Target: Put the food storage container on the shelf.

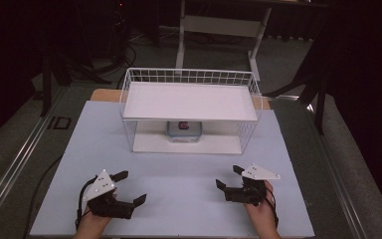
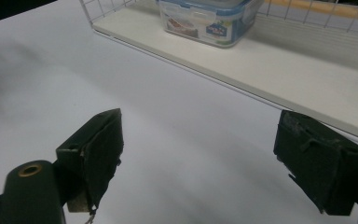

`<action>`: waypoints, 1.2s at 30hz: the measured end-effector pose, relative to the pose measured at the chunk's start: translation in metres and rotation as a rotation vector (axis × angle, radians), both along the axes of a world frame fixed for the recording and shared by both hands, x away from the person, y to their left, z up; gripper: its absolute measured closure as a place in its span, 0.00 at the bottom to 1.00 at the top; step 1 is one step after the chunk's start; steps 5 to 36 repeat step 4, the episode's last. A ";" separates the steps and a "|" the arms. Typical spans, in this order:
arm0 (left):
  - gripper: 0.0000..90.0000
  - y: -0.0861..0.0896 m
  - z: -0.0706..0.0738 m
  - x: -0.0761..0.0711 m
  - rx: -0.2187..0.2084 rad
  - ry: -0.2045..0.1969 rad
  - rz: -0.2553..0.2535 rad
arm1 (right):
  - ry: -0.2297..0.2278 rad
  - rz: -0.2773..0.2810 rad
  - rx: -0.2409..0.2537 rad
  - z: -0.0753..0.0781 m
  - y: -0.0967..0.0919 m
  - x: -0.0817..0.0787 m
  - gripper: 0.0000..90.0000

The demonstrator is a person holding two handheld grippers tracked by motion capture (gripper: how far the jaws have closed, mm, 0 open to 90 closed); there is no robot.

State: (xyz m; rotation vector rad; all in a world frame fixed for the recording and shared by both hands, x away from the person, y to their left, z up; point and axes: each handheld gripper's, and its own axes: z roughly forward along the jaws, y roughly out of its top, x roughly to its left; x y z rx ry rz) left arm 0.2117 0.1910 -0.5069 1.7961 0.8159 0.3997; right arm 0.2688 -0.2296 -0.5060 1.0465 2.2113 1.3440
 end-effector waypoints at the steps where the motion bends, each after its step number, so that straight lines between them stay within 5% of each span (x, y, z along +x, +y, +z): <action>1: 0.02 0.000 0.000 0.000 -0.004 -0.001 -0.001 | 0.003 0.002 0.001 0.000 0.000 0.000 0.17; 36: 0.02 0.000 0.000 0.000 -0.006 0.001 -0.001 | 0.009 0.002 -0.003 0.000 0.000 0.001 0.17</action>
